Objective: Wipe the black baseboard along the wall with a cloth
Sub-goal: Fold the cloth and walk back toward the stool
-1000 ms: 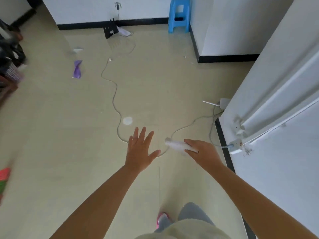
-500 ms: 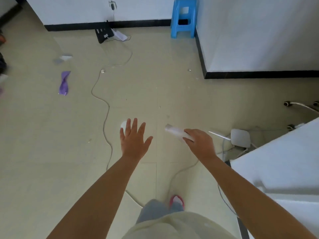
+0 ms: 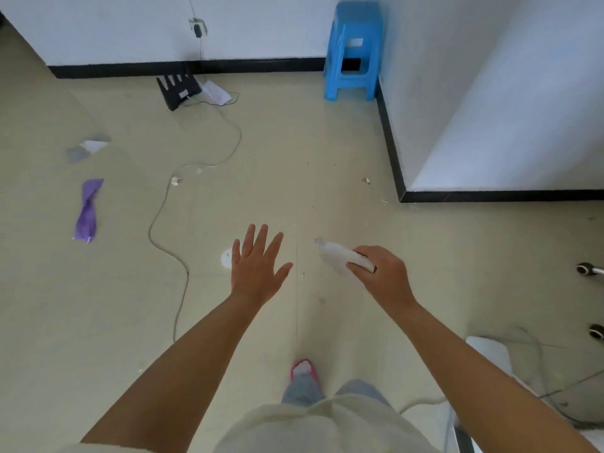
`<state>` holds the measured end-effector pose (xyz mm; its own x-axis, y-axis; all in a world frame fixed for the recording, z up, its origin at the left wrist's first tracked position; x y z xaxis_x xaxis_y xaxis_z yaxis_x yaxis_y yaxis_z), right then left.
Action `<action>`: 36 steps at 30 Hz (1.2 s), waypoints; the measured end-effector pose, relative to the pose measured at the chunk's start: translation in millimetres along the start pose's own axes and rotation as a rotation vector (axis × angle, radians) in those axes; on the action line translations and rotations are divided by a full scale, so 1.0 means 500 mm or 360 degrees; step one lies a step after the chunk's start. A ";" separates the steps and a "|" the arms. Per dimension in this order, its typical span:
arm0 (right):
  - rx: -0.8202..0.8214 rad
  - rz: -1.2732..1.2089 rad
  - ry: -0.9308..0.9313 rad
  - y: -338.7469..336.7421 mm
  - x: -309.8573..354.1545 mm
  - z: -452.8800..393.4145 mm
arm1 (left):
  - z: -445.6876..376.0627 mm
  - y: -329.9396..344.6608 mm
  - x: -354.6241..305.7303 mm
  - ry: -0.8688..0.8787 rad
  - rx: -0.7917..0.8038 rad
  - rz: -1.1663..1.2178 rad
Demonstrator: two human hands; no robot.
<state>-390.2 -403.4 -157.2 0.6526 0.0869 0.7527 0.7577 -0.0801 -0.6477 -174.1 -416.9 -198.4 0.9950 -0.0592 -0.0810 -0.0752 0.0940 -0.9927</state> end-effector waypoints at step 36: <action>-0.0057 0.0187 0.0067 0.036 -0.384 -2.273 | -2.307 -0.167 -0.096 -0.0018 0.0064 0.0136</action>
<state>-506.4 -1549.9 -179.2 0.7356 0.0328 0.6766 0.6748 -0.1228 -0.7277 -292.2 -1568.3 -214.2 0.9858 -0.0380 -0.1638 -0.1572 0.1380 -0.9779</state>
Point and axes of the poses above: each hand's wrist, its own z-axis away from the middle knuckle, its own y-axis out of the palm, x = y × z, the point moved 6 cm from there along -z, towards the middle knuckle, and after that the axes turned 4 degrees about -z, right-handed, at the moved point
